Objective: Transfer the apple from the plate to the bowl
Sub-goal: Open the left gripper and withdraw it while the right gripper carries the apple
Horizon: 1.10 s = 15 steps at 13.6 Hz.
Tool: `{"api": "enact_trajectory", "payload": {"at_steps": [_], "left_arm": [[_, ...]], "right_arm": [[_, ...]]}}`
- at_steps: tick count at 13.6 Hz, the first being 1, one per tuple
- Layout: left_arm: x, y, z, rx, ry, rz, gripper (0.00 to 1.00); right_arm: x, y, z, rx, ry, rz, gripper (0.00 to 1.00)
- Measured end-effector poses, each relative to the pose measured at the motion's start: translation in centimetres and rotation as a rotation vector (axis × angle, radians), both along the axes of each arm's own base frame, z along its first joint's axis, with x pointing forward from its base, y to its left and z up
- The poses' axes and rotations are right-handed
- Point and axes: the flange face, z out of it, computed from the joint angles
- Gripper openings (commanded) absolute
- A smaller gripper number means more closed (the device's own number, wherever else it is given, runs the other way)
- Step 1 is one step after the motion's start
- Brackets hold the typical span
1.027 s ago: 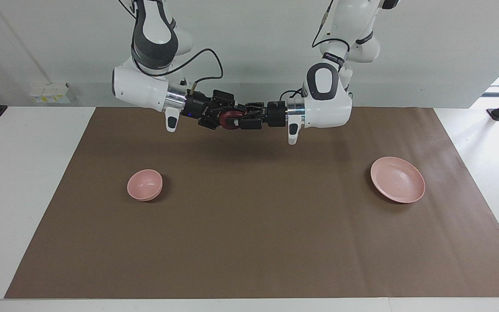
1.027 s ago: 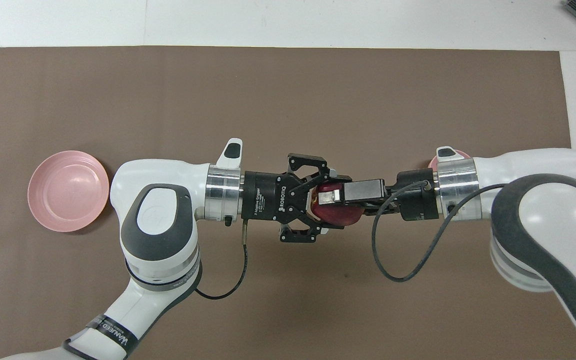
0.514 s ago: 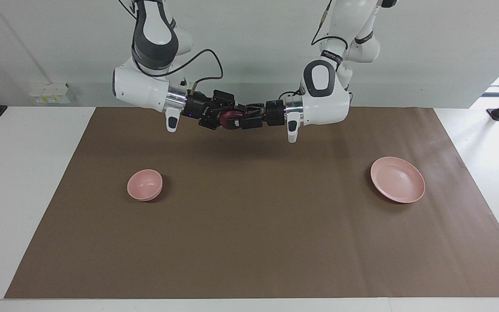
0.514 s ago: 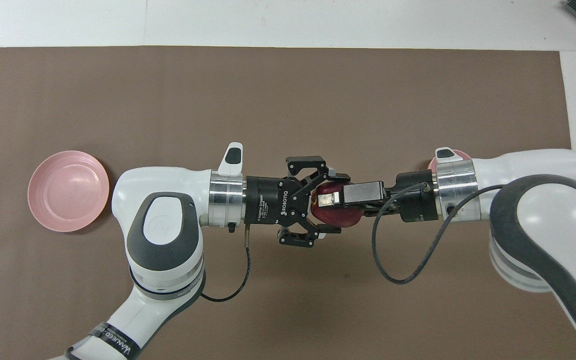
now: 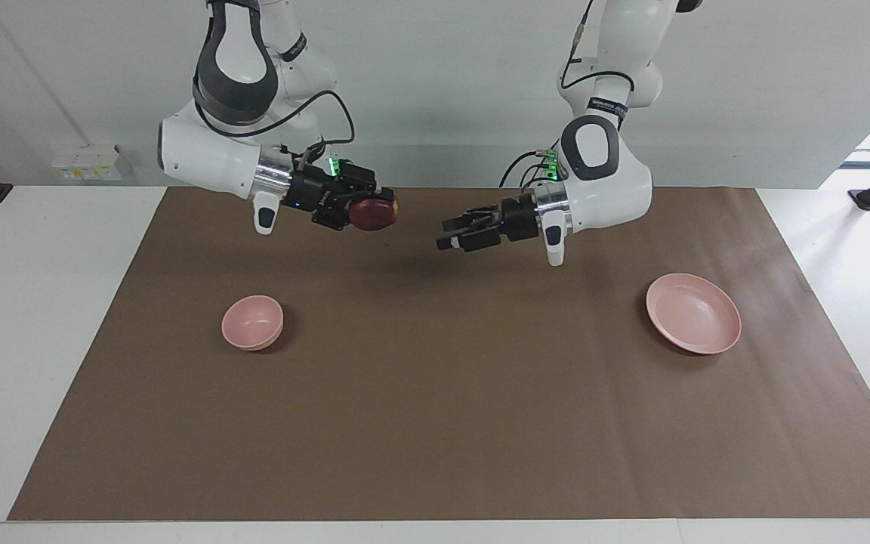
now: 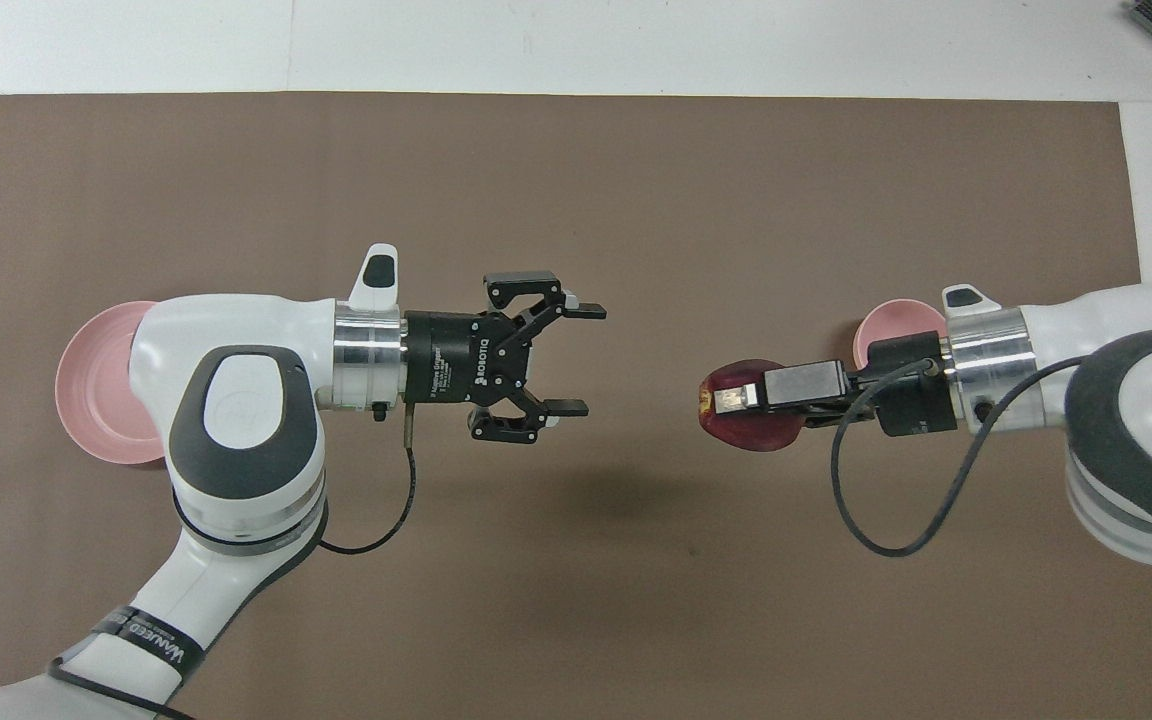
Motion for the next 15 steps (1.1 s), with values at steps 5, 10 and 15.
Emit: {"api": "enact_trajectory", "payload": {"at_steps": [5, 10, 15], "left_arm": [[2.6, 5.3, -1.4, 0.235, -0.117, -0.073, 1.0], [3.7, 7.1, -0.2, 0.366, -0.217, -0.135, 1.0], [4.2, 10.2, 6.5, 0.693, -0.439, -0.335, 1.0]], "right_arm": [[1.9, -6.9, -1.5, -0.374, -0.059, 0.096, 0.0], [4.4, -8.4, -3.4, -0.754, -0.169, 0.226, 0.0], [7.8, -8.1, -6.8, -1.03, -0.289, 0.374, 0.0]]}}
